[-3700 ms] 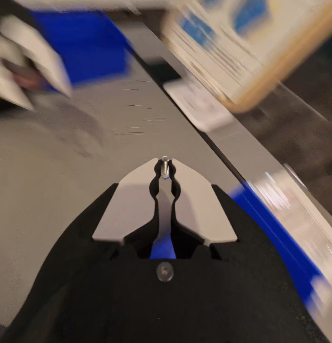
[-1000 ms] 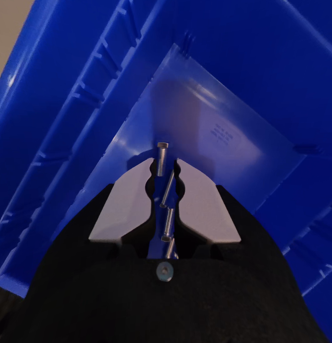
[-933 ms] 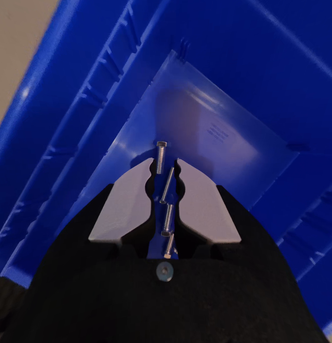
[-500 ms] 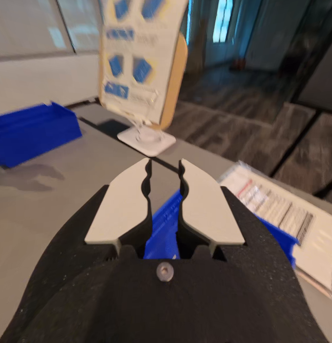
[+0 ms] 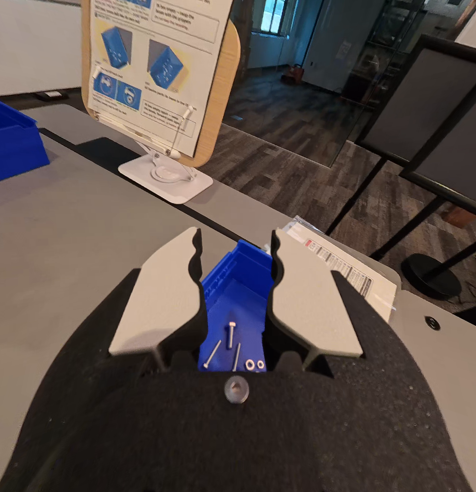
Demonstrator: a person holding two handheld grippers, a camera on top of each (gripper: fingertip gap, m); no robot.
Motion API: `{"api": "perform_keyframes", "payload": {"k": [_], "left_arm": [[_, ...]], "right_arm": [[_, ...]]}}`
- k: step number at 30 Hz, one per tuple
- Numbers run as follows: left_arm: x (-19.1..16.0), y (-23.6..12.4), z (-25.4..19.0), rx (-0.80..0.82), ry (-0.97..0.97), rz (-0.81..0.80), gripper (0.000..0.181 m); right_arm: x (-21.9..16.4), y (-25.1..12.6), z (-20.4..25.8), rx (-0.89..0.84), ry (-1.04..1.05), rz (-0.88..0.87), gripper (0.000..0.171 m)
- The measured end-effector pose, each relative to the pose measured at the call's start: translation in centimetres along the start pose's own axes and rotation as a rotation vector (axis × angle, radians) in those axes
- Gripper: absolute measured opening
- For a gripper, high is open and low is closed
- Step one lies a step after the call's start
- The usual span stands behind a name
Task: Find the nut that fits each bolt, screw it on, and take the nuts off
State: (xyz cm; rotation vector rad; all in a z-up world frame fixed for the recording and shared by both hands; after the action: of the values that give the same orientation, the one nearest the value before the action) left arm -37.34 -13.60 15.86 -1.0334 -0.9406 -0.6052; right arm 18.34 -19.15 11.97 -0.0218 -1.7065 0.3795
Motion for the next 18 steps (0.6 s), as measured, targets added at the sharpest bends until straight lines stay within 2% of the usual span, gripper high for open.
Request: {"api": "perform_keyframes", "payload": {"k": [3,6,12,16,18], "left_arm": [[-1.1,-1.2,1.4,0.21,-0.08,0.03,0.036],[-4.8,-1.4,2.1,0.381,-0.188,0.145,0.041],[-13.6,2.5,1.2,0.448,-0.449,0.274,0.042],[-16.0,4.6,0.9,0.497,-0.495,0.305,0.04],[-16.6,5.1,1.2,0.546,-0.487,0.314,0.029]], "right_arm": [[-0.3,-0.3,-0.6,-0.04,-0.009,0.029,0.048],[-0.4,-0.6,-1.1,-0.061,-0.005,0.043,0.048],[-0.3,-1.1,-1.5,-0.095,-0.027,0.058,0.048],[-0.3,-1.5,-1.5,-0.075,-0.016,0.031,0.047],[-0.4,-1.8,-1.7,-0.093,-0.013,0.022,0.046]]}}
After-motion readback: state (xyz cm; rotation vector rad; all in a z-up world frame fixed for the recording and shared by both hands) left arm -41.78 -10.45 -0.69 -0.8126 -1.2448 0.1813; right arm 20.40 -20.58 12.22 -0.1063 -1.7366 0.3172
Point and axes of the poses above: each gripper's, where its closed fingertips meet, y out along the fingers, x out of its top, z = x × y across the jaws, the point moved 10 cm from there along -y, back along the fingers, and after that the axes turned 4 degrees about y, right-handed, at the moved point
